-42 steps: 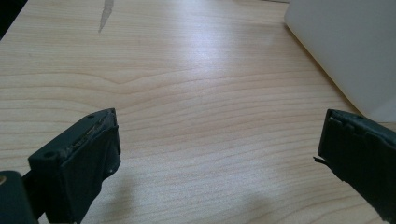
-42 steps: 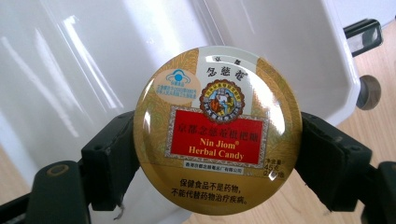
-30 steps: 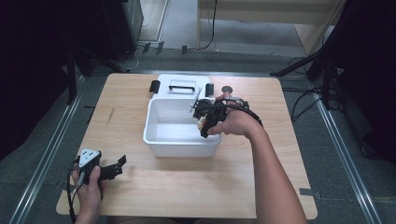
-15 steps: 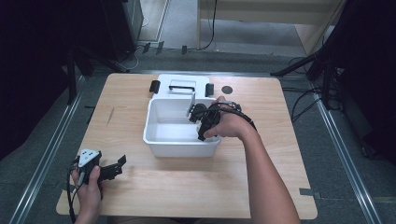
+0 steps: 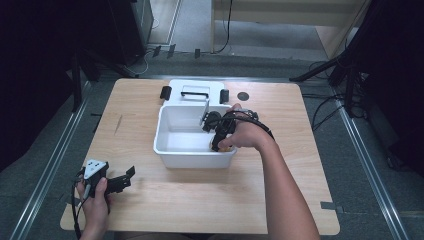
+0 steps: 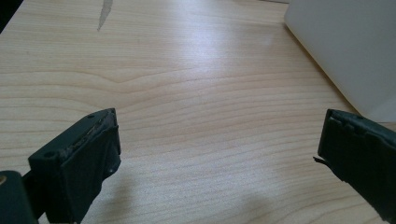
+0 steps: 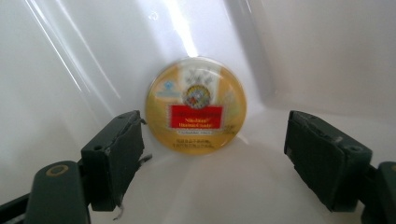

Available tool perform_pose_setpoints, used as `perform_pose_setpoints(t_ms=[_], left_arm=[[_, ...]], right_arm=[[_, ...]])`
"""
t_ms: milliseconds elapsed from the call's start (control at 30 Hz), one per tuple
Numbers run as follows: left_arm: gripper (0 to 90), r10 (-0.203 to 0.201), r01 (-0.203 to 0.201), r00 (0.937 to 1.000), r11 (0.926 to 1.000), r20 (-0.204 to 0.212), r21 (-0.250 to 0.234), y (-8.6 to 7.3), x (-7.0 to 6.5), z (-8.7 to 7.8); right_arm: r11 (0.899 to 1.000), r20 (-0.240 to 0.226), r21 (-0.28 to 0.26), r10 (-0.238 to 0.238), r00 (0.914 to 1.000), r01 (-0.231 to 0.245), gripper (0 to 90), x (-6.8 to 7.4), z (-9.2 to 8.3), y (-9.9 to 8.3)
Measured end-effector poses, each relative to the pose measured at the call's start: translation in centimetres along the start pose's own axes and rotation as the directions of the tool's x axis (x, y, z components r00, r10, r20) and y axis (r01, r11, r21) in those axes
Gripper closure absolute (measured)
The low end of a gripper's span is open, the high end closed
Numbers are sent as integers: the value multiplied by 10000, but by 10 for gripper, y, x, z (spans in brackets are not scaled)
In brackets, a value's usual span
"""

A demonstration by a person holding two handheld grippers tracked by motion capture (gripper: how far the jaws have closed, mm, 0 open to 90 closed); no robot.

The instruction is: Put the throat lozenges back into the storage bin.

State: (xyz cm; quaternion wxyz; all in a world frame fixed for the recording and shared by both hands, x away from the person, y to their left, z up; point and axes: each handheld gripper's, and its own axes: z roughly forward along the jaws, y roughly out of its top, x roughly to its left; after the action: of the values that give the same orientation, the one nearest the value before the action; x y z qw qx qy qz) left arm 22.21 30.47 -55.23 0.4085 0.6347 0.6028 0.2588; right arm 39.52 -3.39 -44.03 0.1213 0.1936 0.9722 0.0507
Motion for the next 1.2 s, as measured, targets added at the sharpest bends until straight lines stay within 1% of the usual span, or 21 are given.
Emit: perform_pose_setpoints(t_ms=[67, 200, 267, 300, 333, 467, 500, 533, 600, 633, 700, 800, 833, 867, 967, 1000, 1067, 1100, 1133, 1167, 1200], left_arm=[[0, -4, 4, 10000, 10000, 1, 1, 0, 0, 0], [0, -2, 2, 10000, 10000, 1, -3, 0, 0, 0], [0, 17, -17, 10000, 10000, -4, -7, 0, 0, 0], [0, 12, -12, 10000, 10000, -10, -11, 0, 0, 0], [0, 10, -10, 10000, 10000, -8, -7, 0, 0, 0], [0, -6, 6, 10000, 10000, -20, -31, 0, -1, 0], [0, -6, 6, 10000, 10000, -20, -31, 0, -1, 0], [0, 14, -14, 10000, 10000, -21, -28, 0, -1, 0], [0, 17, -18, 10000, 10000, -28, -27, 0, -1, 0], [0, 26, -26, 10000, 10000, -30, -27, 0, -1, 0], [0, 32, -32, 10000, 10000, -31, -34, 0, -1, 0], [0, 38, -38, 10000, 10000, -19, -33, 0, -1, 0], [0, 38, -38, 10000, 10000, -19, -33, 0, -1, 0], [0, 24, -24, 10000, 10000, -18, -30, 0, -1, 0], [0, 33, -33, 10000, 10000, -16, -18, 0, -1, 0], [0, 37, -37, 10000, 10000, -21, -19, 0, -1, 0], [0, 47, -48, 10000, 10000, -26, -20, 0, -1, 0], [0, 47, -48, 10000, 10000, -26, -20, 0, -1, 0], [0, 50, -51, 10000, 10000, -25, -19, 0, -1, 0], [0, 50, -51, 10000, 10000, -25, -19, 0, -1, 0], [0, 89, -89, 10000, 10000, -21, -10, 0, -1, 0]], right_arm=[[10000, -56, -33, 55, 10000, -55, 191, 0, 0, 0], [9986, -141, -276, 436, 9989, -440, 136, -1, -4, -2], [9980, -123, -314, 541, 9985, -544, 136, -1, -6, -2], [9952, 25, -547, 809, 9967, -806, 128, -1, -13, -4], [9946, 35, -655, 815, 9967, -811, 117, -1, -15, -4], [9865, -388, -1020, 1244, 9915, -1277, 24, -3, -32, -8], [9865, -388, -1020, 1244, 9915, -1277, 24, -3, -32, -8], [9814, -379, -1213, 1451, 9887, -1487, 21, -4, -42, -10], [9797, -331, -1266, 1527, 9877, -1557, 21, -4, -45, -12], [9744, -275, -1423, 1719, 9847, -1741, 17, -3, -53, -16], [9706, -161, -1561, 1833, 9829, -1835, 17, -3, -59, -20], [9633, -39, -1668, 2126, 9771, -2103, 16, -5, -66, -28], [9633, -39, -1668, 2126, 9771, -2103, 16, -5, -66, -28], [9546, 34, -1735, 2465, 9691, -2422, 16, -8, -71, -36], [9446, 99, -1832, 2789, 9603, -2724, 17, -12, -75, -47], [9374, 81, -1874, 3004, 9538, -2937, 16, -14, -76, -53], [9286, 87, -1920, 3251, 9456, -3175, 16, -17, -77, -62], [9286, 87, -1920, 3251, 9456, -3175, 16, -17, -77, -62], [9185, 65, -1927, 3531, 9356, -3453, 17, -20, -76, -73], [9185, 65, -1927, 3531, 9356, -3453, 17, -20, -76, -73], [9106, 92, -1941, 3737, 9275, -3650, 16, -22, -75, -84]])
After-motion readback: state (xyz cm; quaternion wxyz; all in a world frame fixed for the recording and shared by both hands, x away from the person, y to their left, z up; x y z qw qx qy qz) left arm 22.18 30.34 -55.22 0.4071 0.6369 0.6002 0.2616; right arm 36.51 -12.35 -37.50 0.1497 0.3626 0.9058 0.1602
